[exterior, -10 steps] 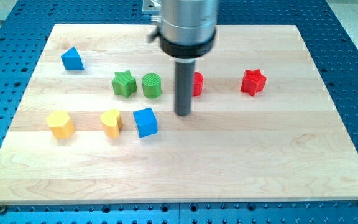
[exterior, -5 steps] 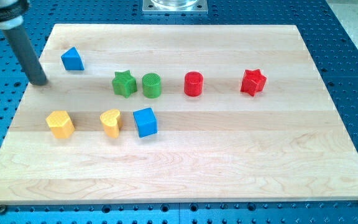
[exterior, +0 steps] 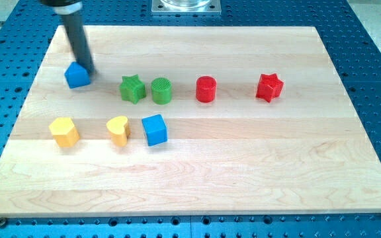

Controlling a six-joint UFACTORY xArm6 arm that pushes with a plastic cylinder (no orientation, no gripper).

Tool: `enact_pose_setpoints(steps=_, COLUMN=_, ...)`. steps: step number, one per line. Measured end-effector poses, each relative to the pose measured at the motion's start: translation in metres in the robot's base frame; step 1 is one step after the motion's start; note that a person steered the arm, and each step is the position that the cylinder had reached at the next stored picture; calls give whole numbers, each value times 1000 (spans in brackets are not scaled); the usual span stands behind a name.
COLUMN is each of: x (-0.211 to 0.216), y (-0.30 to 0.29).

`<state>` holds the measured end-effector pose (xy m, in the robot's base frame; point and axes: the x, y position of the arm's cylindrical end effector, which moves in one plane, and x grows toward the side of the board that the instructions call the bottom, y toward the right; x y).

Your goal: Move the triangle left side of the hexagon

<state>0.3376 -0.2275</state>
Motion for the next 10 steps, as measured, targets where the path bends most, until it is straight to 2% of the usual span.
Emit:
enact_pose_setpoints(steps=1, x=38, y=-30)
enact_pose_setpoints(steps=2, x=52, y=-35)
enact_pose_setpoints(steps=4, x=9, y=-14)
enact_pose_setpoints(steps=5, x=61, y=-14)
enact_pose_setpoints(steps=6, x=68, y=-5)
enact_pose_setpoints(steps=9, x=103, y=82)
enact_pose_setpoints(steps=10, x=115, y=55)
